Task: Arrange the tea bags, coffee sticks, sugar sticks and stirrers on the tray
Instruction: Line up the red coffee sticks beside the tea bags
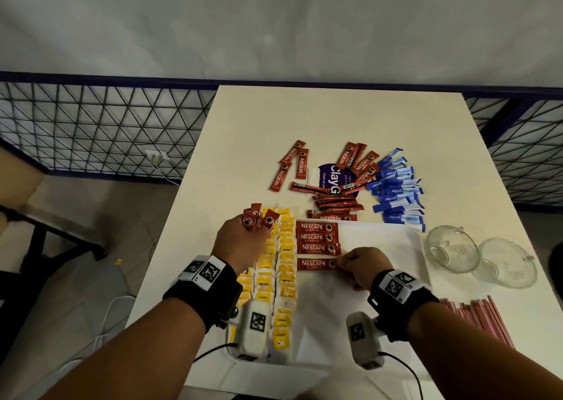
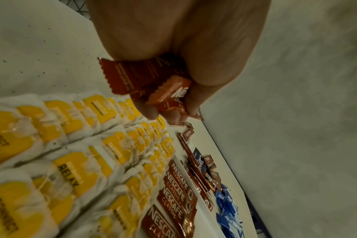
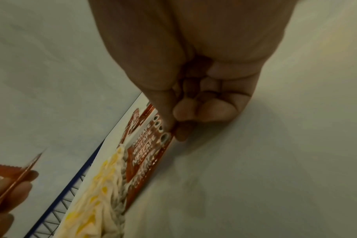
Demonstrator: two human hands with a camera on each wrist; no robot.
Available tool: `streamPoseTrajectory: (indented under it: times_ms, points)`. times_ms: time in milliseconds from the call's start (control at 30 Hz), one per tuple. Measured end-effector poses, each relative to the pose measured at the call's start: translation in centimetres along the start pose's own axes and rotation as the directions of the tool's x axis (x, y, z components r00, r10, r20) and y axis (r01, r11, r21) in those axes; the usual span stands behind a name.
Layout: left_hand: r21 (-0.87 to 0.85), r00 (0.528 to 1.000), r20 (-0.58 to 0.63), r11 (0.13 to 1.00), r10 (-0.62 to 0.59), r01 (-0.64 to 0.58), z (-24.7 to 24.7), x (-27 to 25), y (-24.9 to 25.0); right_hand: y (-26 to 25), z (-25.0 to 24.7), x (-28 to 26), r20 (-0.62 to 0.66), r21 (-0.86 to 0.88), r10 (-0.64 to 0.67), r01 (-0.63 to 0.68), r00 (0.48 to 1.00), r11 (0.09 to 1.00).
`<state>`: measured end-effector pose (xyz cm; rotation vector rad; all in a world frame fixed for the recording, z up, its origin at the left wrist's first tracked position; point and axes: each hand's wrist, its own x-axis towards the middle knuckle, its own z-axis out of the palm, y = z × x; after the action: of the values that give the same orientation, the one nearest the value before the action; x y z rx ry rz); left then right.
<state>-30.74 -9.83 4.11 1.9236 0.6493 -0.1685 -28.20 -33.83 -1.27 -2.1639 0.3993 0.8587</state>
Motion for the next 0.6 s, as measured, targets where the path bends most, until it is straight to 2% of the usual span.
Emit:
streamPoseTrajectory:
  times_ms: [133, 200, 600]
  points:
    - [-0.006, 1.000, 0.007, 1.000, 0.016, -0.016, -0.4, -0.2, -0.1, -0.1, 0.5, 0.6, -0.072, -0.241, -0.031, 0.012, 0.997, 0.970]
    - [-0.014, 1.000, 0.008, 1.000, 0.021, -0.021, -0.5, -0.3, -0.1, 0.0, 0.5, 0.8, -0.096, -0.308, -0.045, 0.013, 0.994, 0.951]
    - [-0.011, 1.000, 0.013, 1.000, 0.005, -0.005, -0.4, -0.6, -0.1, -0.1, 0.8, 1.6, -0.121, -0.367, -0.025, -0.021, 0.992, 0.930]
